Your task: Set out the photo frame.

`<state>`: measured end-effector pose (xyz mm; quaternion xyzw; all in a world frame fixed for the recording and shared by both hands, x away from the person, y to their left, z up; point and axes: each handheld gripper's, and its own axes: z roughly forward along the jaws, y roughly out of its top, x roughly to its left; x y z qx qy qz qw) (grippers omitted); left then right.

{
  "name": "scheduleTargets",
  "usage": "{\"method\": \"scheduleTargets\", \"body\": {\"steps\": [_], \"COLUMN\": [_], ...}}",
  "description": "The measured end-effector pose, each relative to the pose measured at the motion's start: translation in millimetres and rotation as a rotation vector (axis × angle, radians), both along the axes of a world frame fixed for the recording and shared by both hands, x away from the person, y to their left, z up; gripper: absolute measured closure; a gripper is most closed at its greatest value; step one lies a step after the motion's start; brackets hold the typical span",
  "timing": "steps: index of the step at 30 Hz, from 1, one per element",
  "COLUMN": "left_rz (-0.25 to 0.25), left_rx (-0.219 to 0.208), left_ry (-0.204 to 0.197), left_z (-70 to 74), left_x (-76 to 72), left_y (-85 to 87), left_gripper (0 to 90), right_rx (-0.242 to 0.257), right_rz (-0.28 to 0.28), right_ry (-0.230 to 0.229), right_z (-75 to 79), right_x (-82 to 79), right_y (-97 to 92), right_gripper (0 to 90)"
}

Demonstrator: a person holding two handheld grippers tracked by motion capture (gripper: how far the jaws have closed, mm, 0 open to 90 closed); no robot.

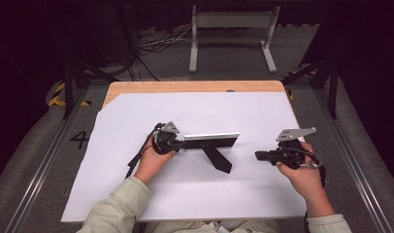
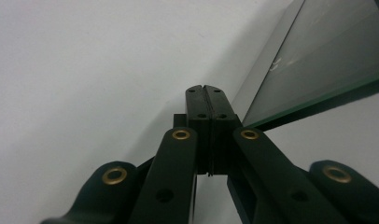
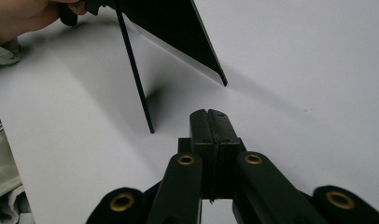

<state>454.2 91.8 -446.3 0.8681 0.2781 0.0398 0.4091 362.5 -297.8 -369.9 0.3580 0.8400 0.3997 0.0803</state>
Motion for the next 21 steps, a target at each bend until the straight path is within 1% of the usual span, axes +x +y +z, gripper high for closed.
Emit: {"method": "scheduleTargets", "body": {"steps": [1, 5, 9, 10, 13, 16, 17, 18, 21], "left_rz": [-0.004, -0.013, -0.039, -0.045, -0.054, -0.069, -0.086, -0.086, -0.115], "left_rx": [0.004, 0.009, 0.023, 0.023, 0.031, 0.040, 0.048, 0.048, 0.054], "left_ry": [-0.004, 0.006, 0.011, 0.018, 0.015, 0.020, 0.024, 0.024, 0.028], "left_z": [0.3, 0.9, 2.2, 2.2, 2.7, 3.0, 3.6, 3.6, 3.6], "left_x": [-0.2, -3.0, -6.8, -9.0, -11.3, -15.3, -17.7, -17.7, -23.2], "left_y": [0.0, -0.7, -1.7, -2.6, -3.4, -5.7, -7.0, -7.0, -11.6], "left_gripper": [90.0, 90.0, 90.0, 90.0, 90.0, 90.0, 90.0, 90.0, 90.0], "right_rx": [0.002, 0.005, 0.008, 0.009, 0.010, 0.010, 0.011, 0.013, 0.011], "right_rz": [0.002, -0.001, -0.006, -0.007, -0.005, -0.003, -0.001, 0.001, 0.004], "right_ry": [-0.004, -0.007, -0.013, -0.016, -0.019, -0.023, -0.026, -0.027, -0.033], "right_z": [1.1, 3.7, 6.9, 8.4, 10.1, 12.9, 14.5, 15.2, 17.3], "right_x": [0.1, 0.4, 1.1, 1.2, 1.2, 1.0, 0.7, 0.4, -0.4], "right_y": [-0.5, -1.4, -2.6, -2.8, -2.7, -2.1, -1.4, -1.0, -0.2], "right_gripper": [90.0, 90.0, 90.0, 90.0, 90.0, 90.0, 90.0, 90.0, 90.0]}}
